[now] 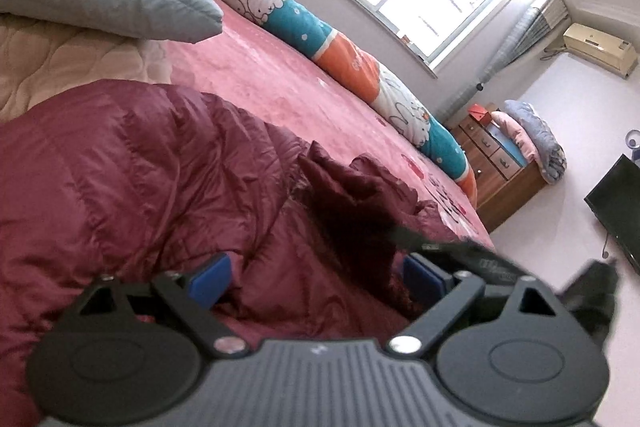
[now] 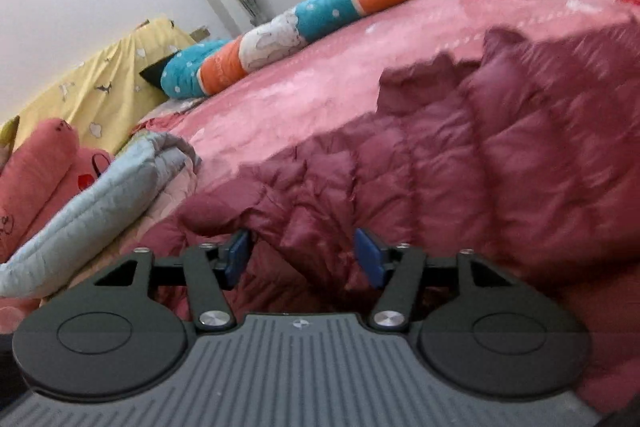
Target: Fold large clothes
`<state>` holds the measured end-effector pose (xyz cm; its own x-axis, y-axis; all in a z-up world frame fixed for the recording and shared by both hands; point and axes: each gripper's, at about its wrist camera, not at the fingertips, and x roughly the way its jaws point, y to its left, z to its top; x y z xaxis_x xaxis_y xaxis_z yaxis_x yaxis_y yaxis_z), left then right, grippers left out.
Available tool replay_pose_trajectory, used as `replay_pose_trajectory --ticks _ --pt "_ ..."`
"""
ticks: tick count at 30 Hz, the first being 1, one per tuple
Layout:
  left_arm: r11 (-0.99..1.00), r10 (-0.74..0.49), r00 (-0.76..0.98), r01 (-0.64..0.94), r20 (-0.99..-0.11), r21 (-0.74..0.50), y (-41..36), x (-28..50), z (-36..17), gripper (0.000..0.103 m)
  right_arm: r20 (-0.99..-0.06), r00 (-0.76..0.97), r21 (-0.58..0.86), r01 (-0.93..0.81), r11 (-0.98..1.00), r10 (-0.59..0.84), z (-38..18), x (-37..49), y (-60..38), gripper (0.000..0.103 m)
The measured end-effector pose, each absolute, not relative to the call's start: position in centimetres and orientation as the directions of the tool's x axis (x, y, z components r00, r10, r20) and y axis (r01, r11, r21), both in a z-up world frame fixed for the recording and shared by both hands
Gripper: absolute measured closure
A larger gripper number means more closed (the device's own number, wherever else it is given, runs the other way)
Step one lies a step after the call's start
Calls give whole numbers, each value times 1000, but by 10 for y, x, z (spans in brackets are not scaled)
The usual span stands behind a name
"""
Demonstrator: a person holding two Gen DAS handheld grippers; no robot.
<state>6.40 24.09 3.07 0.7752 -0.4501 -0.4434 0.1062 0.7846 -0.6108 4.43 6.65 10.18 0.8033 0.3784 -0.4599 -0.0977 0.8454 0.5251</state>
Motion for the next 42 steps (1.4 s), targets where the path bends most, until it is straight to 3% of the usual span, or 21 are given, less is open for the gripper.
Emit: replay_pose_trajectory --ticks 1,3,7,13,19,26,37,42 --pt "785 -450 774 106 -445 -610 240 64 30 10 -446 819 516 -94 852 360 110 35 61 13" --pt "786 -453 769 106 -450 -610 238 66 28 10 -417 851 504 -77 860 321 125 20 44 2" --pt "790 -458 760 110 -461 -603 235 66 25 10 -393 904 461 37 887 166 139 5 4 3" --pt "795 -461 749 109 -476 -597 231 67 20 10 -471 868 274 315 909 -159 127 10 -58 3" --pt "792 -462 741 99 -487 -602 232 68 16 10 -579 788 154 357 921 -208 94 21 -65 6" --pt "794 -466 735 102 -493 -599 229 70 14 10 -616 741 30 361 932 -267 71 39 -53 3" --pt "813 -470 734 143 -490 -565 222 59 22 10 -595 730 -2 416 909 -336 75 39 -39 1" --pt "845 -438 762 169 -477 -507 215 39 43 10 -489 801 77 435 897 -347 113 -18 -23 0"
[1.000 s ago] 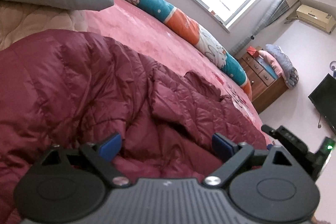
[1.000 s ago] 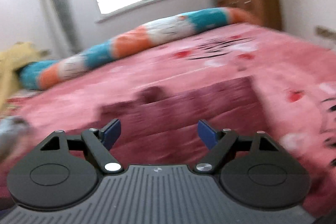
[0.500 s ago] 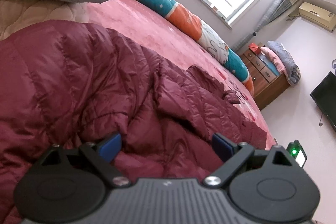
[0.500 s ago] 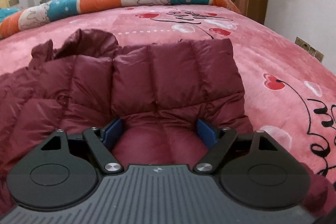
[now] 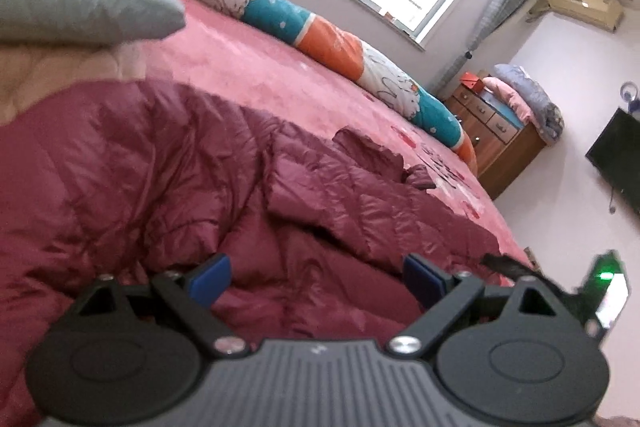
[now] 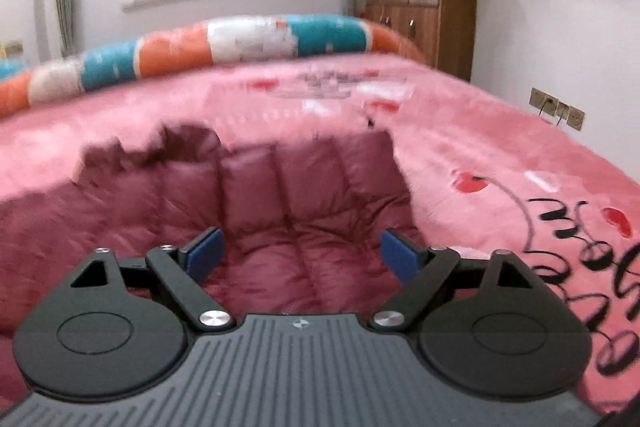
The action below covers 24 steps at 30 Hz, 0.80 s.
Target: Fold large clothes
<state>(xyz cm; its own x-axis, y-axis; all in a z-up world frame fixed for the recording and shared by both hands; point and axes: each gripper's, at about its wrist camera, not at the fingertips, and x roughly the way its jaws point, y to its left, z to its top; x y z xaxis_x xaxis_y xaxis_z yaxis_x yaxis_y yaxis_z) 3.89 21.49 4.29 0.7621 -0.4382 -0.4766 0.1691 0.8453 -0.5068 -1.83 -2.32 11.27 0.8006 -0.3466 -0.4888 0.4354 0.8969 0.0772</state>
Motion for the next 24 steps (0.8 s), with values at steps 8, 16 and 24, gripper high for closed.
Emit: replay_pose_trajectory --ticks 8,16,24 --pt "898 -355 821 167 -448 -407 239 -19 86 10 -414 869 171 368 914 -272 152 -106 2 0" --pt "947 -155 875 -1 -460 -322 323 -67 109 5 -426 886 249 312 917 -185 151 -168 16 0" --pt "903 -136 814 -132 -565 -409 399 -81 79 5 -444 891 274 240 931 -99 147 -184 27 0"
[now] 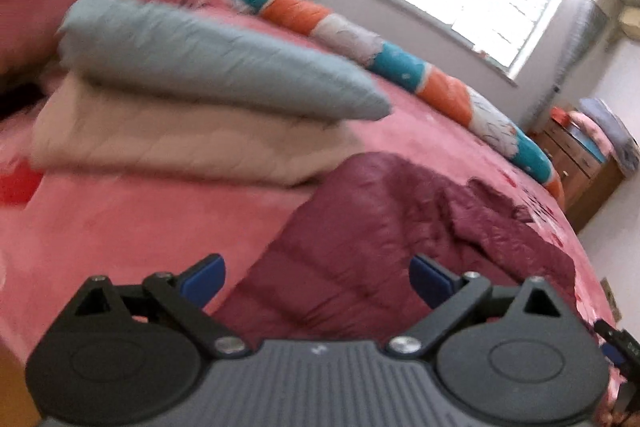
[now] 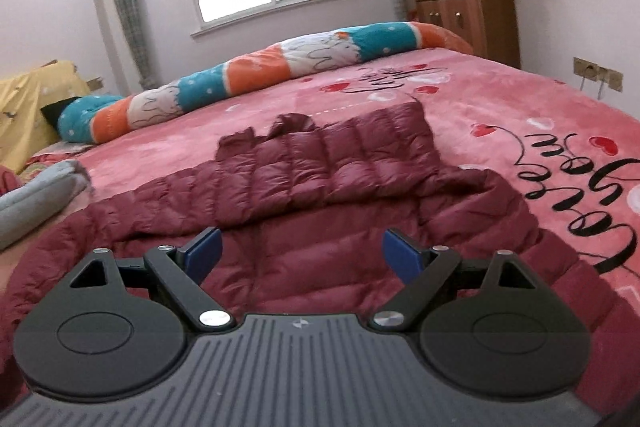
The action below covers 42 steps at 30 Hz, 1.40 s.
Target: Fold large clothes
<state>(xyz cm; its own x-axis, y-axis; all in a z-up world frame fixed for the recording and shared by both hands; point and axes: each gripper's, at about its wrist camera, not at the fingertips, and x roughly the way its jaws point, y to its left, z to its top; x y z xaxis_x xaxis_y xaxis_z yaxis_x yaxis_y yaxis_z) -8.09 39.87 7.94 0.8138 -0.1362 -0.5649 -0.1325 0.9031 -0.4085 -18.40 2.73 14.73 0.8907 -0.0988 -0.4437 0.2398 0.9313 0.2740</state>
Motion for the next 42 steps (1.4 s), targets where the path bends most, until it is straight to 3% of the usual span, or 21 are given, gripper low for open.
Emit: replay_pose_trajectory --ticks 7,17,21,29,32,36,42 --pt "795 -125 770 -299 -626 -528 426 -97 51 5 -437 898 310 209 927 -57 149 -182 33 0" --pt "756 -41 661 -470 -749 -456 409 -105 31 8 -458 889 295 165 941 -13 145 -181 36 0" --pt "717 -71 627 -509 -776 -477 404 -104 18 8 -473 881 303 169 938 -6 142 -177 29 0" --pt "642 -141 646 -517 -750 -566 396 -101 4 12 -507 862 322 206 924 -15 128 -169 12 0" --pt "620 -174 664 -500 -727 -604 391 -101 4 23 -518 855 344 226 911 -17 123 -163 4 0" --pt "602 -218 687 -465 -693 -650 384 -99 7 70 -524 852 379 253 890 -19 117 -156 -3 0" --pt "637 -209 712 -421 -670 -646 372 -95 12 79 -514 858 418 260 870 -9 112 -151 -8 0"
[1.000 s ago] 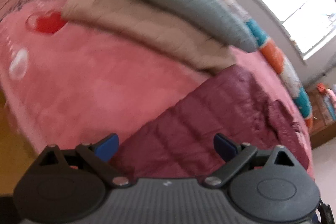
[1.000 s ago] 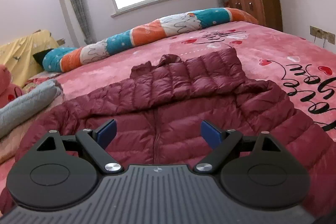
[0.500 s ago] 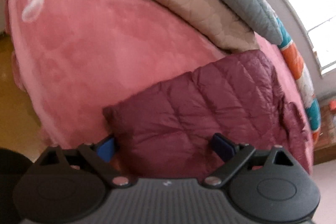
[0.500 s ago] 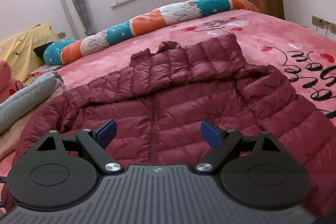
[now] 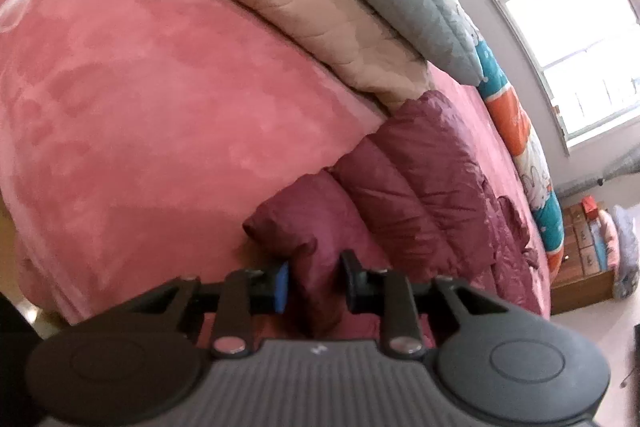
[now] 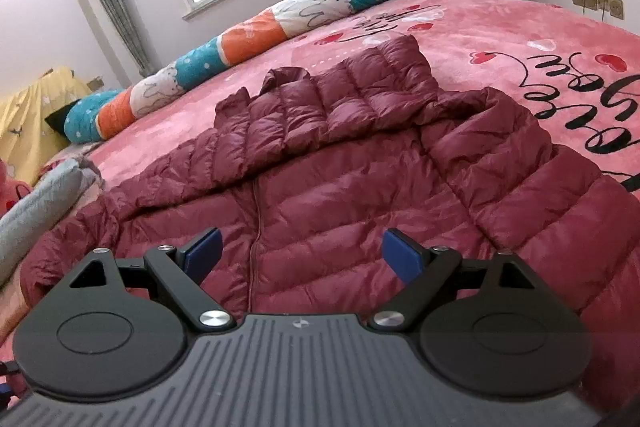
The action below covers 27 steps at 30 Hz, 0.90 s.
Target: Fold large clothes
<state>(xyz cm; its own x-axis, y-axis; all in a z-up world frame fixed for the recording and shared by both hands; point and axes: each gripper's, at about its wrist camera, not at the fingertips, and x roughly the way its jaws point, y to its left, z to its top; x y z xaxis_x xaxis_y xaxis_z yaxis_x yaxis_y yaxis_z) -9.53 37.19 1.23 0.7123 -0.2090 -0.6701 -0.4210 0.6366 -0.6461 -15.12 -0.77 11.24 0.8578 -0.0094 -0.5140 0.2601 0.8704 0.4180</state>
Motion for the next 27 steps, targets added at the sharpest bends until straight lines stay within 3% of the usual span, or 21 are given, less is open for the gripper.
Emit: replay_pose_trajectory --ticks 10,19,27 --pt "612 -224 784 -349 -579 -709 370 -90 37 96 -487 873 451 265 852 -14 112 -151 -9 0" --pt "635 -250 880 -165 -403 -755 351 -72 114 98 -424 905 455 243 857 -32 119 -148 -11 0" --pt "665 -338 908 46 -246 -746 304 -23 198 98 -339 939 366 181 913 -51 127 -141 -16 0"
